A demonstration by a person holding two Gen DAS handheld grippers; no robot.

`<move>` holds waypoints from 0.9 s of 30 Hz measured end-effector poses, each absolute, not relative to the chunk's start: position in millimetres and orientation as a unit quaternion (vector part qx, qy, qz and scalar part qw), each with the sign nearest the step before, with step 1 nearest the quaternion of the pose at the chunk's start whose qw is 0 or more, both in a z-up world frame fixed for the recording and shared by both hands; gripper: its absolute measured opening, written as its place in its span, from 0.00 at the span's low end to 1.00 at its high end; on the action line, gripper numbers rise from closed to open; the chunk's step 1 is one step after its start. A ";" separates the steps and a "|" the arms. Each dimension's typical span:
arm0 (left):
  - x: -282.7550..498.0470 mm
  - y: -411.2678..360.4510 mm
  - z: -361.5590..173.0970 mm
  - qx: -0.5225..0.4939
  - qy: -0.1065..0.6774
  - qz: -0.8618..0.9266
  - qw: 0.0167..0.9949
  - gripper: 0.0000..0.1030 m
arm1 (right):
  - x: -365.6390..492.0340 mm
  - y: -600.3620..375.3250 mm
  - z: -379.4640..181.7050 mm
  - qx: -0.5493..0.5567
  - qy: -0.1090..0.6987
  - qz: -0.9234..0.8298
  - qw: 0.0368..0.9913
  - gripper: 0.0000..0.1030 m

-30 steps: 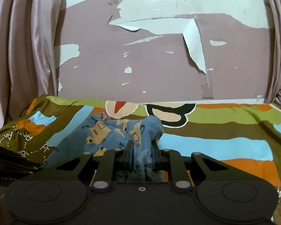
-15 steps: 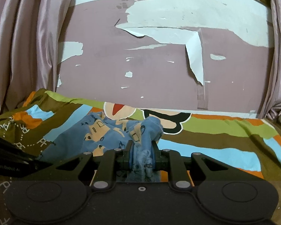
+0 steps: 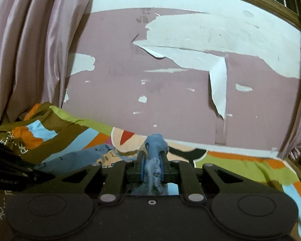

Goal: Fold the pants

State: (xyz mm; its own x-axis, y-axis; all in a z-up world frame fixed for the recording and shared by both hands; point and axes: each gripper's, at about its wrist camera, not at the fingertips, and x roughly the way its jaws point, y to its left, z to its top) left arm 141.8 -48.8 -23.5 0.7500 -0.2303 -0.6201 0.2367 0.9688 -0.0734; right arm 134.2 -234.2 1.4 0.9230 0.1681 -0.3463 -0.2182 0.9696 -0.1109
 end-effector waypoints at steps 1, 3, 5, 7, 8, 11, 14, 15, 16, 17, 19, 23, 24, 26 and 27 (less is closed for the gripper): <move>144.8 -50.3 -19.7 0.008 0.326 -0.121 0.938 0.14 | 138.5 -234.5 4.9 -0.076 0.167 0.102 0.978 0.14; 151.1 -52.3 -14.0 0.011 0.321 -0.118 0.940 0.14 | 146.8 -234.8 12.4 -0.079 0.163 0.108 0.978 0.14; 155.3 -52.0 -9.8 0.008 0.319 -0.116 0.941 0.14 | 152.3 -235.8 16.8 -0.077 0.162 0.114 0.977 0.14; 157.2 -50.2 -9.2 0.011 0.316 -0.114 0.942 0.14 | 157.2 -235.4 17.5 -0.079 0.160 0.118 0.977 0.14; 159.5 -49.6 -8.7 0.012 0.316 -0.113 0.942 0.14 | 160.1 -234.2 17.4 -0.082 0.159 0.118 0.977 0.14; 170.6 -47.5 -4.6 0.012 0.316 -0.108 0.943 0.14 | 171.8 -228.5 21.6 -0.089 0.152 0.125 0.976 0.14; 185.8 -42.1 2.0 0.005 0.304 -0.099 0.947 0.14 | 190.6 -221.4 31.1 -0.103 0.137 0.133 0.976 0.14; 192.4 -39.5 3.9 0.003 0.298 -0.095 0.950 0.14 | 200.5 -219.2 34.0 -0.107 0.134 0.136 0.976 0.14; 198.8 -37.4 5.7 0.003 0.294 -0.091 0.952 0.14 | 209.9 -217.6 35.6 -0.110 0.132 0.138 0.975 0.14; 206.2 -35.5 6.9 0.002 0.291 -0.087 0.953 0.14 | 220.3 -215.8 36.7 -0.112 0.132 0.140 0.975 0.14; 223.8 -31.1 6.8 -0.006 0.291 -0.078 0.954 0.14 | 244.1 -212.3 36.8 -0.118 0.136 0.144 0.973 0.14; 254.6 -20.4 -1.5 -0.031 0.297 -0.061 0.952 0.14 | 287.7 -205.5 26.6 -0.124 0.157 0.153 0.968 0.14; 261.1 -18.2 -5.4 -0.034 0.299 -0.056 0.952 0.14 | 297.9 -204.8 22.1 -0.121 0.167 0.155 0.966 0.14; 271.2 -14.5 -16.3 -0.038 0.309 -0.050 0.949 0.14 | 314.6 -203.3 10.4 -0.118 0.187 0.159 0.962 0.13; 274.9 -13.2 -22.4 -0.040 0.317 -0.049 0.947 0.14 | 320.5 -202.2 4.1 -0.120 0.196 0.160 0.960 0.13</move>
State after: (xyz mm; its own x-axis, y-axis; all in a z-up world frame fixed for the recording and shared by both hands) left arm 274.9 -13.2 -22.4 0.7949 -0.1175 -0.5953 0.0674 0.9921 -0.1059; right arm 320.5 -202.2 4.1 0.8721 0.2597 -0.4147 -0.3537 0.9203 -0.1674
